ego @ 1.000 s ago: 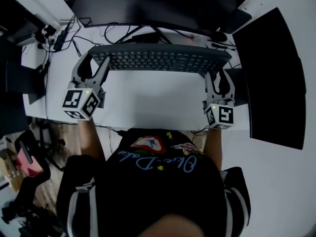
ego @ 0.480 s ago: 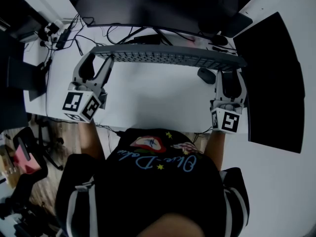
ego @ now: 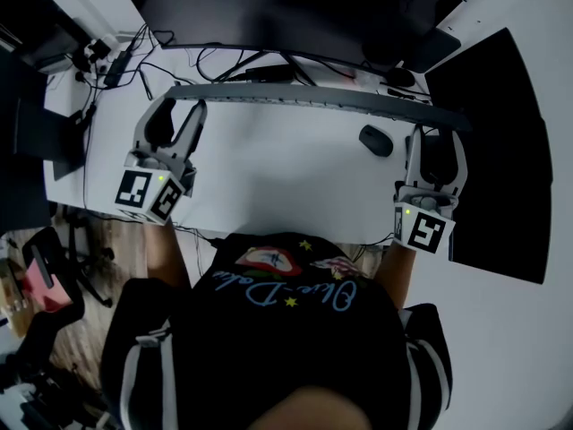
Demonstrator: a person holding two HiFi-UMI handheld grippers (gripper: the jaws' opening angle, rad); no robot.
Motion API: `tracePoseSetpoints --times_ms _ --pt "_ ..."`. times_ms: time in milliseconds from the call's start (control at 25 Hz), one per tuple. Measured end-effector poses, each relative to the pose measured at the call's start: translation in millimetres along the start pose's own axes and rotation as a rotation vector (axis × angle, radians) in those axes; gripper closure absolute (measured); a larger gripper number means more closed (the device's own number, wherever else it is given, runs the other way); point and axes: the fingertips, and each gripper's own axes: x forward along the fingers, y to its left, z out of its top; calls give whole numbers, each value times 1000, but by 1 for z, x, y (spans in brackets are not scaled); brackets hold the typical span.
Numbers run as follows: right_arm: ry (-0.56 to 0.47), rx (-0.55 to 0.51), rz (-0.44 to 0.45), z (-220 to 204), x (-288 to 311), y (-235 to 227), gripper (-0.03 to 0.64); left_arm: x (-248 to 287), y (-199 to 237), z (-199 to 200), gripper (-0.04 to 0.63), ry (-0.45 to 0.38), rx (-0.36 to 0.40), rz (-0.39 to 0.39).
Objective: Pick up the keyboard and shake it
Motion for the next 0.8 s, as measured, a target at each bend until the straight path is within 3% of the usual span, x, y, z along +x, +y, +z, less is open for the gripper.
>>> tracePoseSetpoints --times_ms 240,800 --pt "-45 -52 -16 19 2 -6 440 -3 1 2 399 -2 51 8" --pt "-134 -110 -38 43 1 -5 440 -10 5 13 419 -55 78 39"
